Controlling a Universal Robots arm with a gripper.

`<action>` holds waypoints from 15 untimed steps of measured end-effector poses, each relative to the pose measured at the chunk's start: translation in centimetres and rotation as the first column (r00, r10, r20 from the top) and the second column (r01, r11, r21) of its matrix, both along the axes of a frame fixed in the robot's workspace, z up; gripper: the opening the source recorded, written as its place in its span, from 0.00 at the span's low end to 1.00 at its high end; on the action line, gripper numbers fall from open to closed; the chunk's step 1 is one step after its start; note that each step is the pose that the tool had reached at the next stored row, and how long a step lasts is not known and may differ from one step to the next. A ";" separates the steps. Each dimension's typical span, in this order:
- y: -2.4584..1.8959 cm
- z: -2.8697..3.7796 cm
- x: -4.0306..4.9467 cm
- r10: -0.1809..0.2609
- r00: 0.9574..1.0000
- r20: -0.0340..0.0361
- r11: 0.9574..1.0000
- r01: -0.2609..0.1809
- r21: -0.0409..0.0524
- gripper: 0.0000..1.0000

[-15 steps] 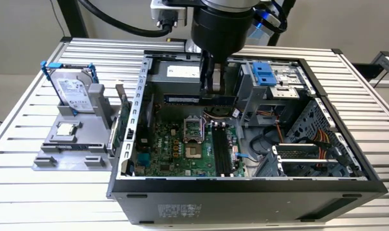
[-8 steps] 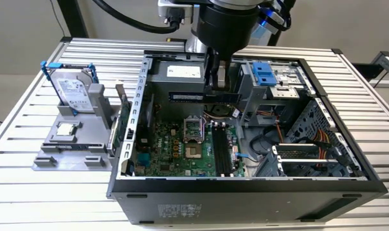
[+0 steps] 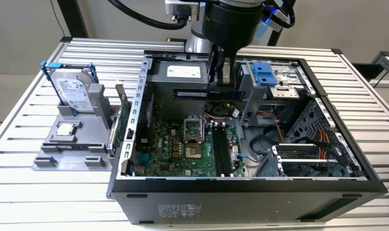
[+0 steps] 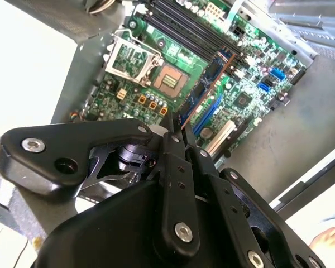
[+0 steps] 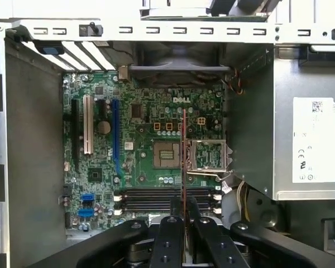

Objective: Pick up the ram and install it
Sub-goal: 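Pick up the ram and move it above insertion slot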

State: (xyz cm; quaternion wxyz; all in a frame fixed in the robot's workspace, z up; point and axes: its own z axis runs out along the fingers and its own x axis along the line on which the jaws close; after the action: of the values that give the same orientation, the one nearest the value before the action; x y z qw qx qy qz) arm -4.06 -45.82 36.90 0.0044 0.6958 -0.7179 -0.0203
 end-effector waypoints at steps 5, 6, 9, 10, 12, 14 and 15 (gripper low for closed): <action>0.47 0.00 0.64 0.000 1.000 0.000 1.000 0.000 0.000 0.00; 0.56 0.00 0.78 0.000 1.000 0.000 1.000 0.000 0.000 0.00; 0.78 0.00 1.21 0.000 1.000 0.000 1.000 0.000 0.000 0.00; 0.85 0.00 1.36 0.000 1.000 0.000 1.000 0.000 0.000 0.00; 0.96 -0.01 1.70 0.000 1.000 0.000 1.000 0.000 0.000 0.00; 1.03 0.00 2.10 0.000 1.000 0.000 1.000 0.000 0.000 0.00; 1.06 0.00 2.34 0.000 1.000 0.000 1.000 0.000 0.000 0.00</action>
State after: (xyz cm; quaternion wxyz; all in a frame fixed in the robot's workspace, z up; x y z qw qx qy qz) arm -1.72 -44.76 36.90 0.0044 0.6958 -0.7179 -0.0203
